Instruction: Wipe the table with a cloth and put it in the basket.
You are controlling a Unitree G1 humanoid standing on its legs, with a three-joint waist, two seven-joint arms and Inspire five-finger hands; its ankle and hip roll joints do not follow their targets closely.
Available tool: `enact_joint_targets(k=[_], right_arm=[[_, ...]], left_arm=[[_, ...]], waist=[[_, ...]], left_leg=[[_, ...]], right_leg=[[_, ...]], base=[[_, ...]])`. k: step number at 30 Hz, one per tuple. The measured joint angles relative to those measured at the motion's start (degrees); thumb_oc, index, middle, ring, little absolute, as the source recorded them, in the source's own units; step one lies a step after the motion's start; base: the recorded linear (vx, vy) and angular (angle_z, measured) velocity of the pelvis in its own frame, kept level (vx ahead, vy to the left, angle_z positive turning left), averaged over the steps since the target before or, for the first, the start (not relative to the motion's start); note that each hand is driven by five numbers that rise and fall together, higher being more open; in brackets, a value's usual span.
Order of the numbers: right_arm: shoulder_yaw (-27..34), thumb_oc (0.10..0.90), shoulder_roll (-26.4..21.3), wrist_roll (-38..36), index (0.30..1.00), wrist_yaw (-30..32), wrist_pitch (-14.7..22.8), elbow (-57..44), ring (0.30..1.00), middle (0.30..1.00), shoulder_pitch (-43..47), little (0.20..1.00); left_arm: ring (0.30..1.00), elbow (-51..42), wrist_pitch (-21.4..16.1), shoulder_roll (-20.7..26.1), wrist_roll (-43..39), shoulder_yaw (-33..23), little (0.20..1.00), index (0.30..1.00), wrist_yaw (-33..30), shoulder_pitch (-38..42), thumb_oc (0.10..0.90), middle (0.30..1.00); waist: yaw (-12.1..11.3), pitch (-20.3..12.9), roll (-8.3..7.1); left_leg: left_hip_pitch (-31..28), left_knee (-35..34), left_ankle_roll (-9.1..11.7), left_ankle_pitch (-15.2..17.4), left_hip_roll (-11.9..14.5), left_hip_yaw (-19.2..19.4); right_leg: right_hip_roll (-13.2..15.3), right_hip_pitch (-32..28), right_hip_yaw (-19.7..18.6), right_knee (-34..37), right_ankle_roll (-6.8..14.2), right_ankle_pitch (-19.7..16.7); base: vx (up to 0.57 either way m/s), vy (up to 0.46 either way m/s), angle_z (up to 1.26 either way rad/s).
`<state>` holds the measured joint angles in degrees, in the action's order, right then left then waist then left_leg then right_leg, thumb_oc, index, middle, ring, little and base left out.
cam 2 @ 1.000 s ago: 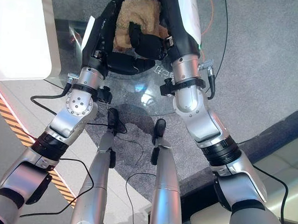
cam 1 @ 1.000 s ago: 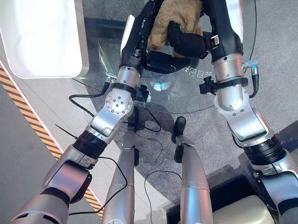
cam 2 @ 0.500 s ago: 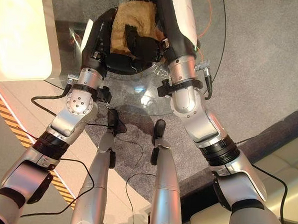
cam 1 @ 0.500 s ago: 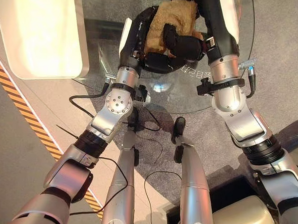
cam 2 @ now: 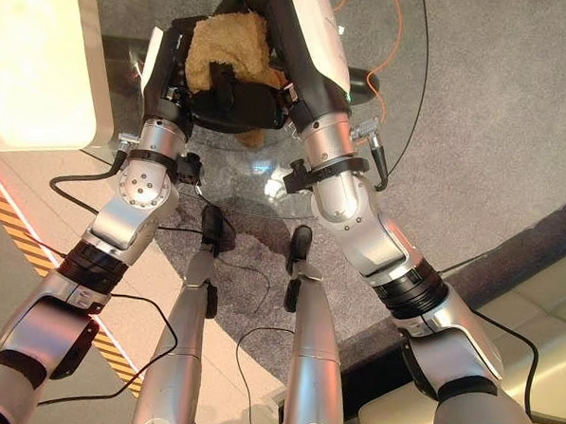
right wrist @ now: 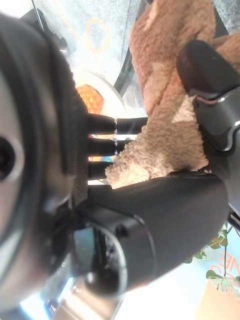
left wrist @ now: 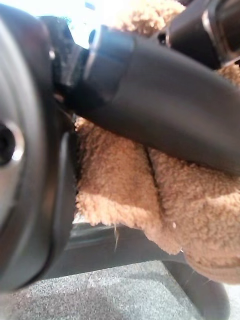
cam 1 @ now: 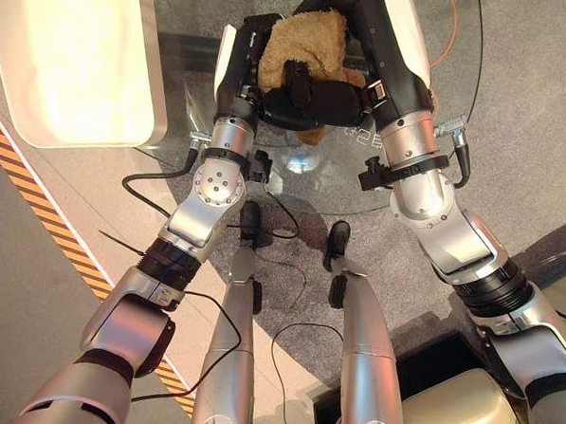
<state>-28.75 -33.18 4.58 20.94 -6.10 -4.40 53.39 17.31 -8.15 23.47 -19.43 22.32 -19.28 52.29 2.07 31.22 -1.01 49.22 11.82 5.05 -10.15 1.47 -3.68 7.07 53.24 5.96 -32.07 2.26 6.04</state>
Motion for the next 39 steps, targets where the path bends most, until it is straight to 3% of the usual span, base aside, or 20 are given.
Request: enact_joint_targets(k=[13,15,18,22,23,24,25,39], right_arm=[[0.0,0.111,-0.03,0.04,0.309,0.0,0.0,0.0,0.309,0.309,0.0,0.211],[0.0,0.273,-0.02,0.08,0.448,0.01,0.0,0.0,0.448,0.448,0.0,0.373],[0.0,0.1,-0.02,0.26,0.3,0.01,0.0,0.0,0.3,0.3,0.0,0.2],[0.0,0.1,-0.03,0.27,0.3,0.01,0.0,0.0,0.3,0.3,0.0,0.2],[0.0,0.18,-0.02,0.28,0.368,0.01,0.0,0.0,0.368,0.368,0.0,0.28],[0.0,0.589,-0.03,0.27,0.719,0.03,0.0,0.0,0.719,0.719,0.0,0.689],[0.0,0.8,-0.03,0.27,0.9,0.05,0.0,0.0,0.9,0.9,0.0,0.9],[0.0,0.8,-0.01,0.3,0.9,0.16,0.0,-0.14,0.9,0.9,0.0,0.9]], left_arm=[[0.3,0.0,0.0,-0.03,-0.04,0.02,0.2,0.3,0.0,0.0,0.1,0.3],[0.3,0.0,0.0,-0.03,-0.04,0.02,0.2,0.3,0.01,0.0,0.1,0.3],[0.3,0.02,-0.02,-0.08,-0.05,0.02,0.2,0.3,0.01,-0.02,0.1,0.3],[0.3,0.02,-0.05,-0.08,-0.07,0.01,0.2,0.3,0.01,-0.02,0.1,0.3],[0.3,0.02,-0.05,-0.09,-0.09,0.01,0.2,0.3,0.02,-0.02,0.1,0.3],[0.3,0.02,-0.05,-0.09,-0.17,0.01,0.2,0.3,0.04,-0.02,0.1,0.3],[0.3,0.02,-0.06,-0.09,-0.19,0.01,0.2,0.3,0.05,-0.02,0.1,0.3],[0.3,0.1,-0.8,-0.58,-4.76,0.03,0.2,0.3,1.0,-0.33,0.1,0.3]], waist=[[0.05,0.0,0.0],[0.06,0.0,0.0],[0.07,0.0,0.0],[0.07,0.0,0.0],[0.07,0.0,0.0],[0.06,0.0,0.0],[0.06,0.0,0.0],[0.1,0.0,-0.01]], left_leg=[[0.01,-0.03,-0.09,0.07,0.0,0.06],[0.01,-0.03,-0.09,0.07,0.0,0.06],[0.02,-0.02,-0.1,0.08,0.0,0.07],[0.02,-0.01,-0.11,0.09,0.0,0.09],[0.02,-0.01,-0.11,0.1,0.0,0.1],[0.02,-0.01,-0.12,0.1,0.0,0.12],[0.01,-0.01,-0.12,0.1,0.0,0.12],[0.0,0.07,-0.17,0.13,0.0,0.3]], right_leg=[[-0.01,0.01,-0.04,0.12,0.0,0.0],[-0.01,0.01,-0.05,0.12,0.0,0.0],[-0.02,0.01,-0.05,0.12,0.01,0.0],[-0.01,0.02,-0.07,0.13,0.01,0.0],[-0.01,0.02,-0.07,0.14,0.01,0.0],[-0.01,0.02,-0.09,0.14,0.01,0.0],[-0.01,0.02,-0.09,0.14,0.01,-0.01],[-0.01,0.01,-0.23,0.25,0.06,-0.17]], base=[[0.0,0.0,0.0],[0.0,0.0,0.0],[0.0,0.0,0.0],[0.0,0.0,0.0],[0.0,0.0,0.0],[0.0,0.0,0.0],[0.0,0.0,0.0],[0.0,0.0,0.0]])
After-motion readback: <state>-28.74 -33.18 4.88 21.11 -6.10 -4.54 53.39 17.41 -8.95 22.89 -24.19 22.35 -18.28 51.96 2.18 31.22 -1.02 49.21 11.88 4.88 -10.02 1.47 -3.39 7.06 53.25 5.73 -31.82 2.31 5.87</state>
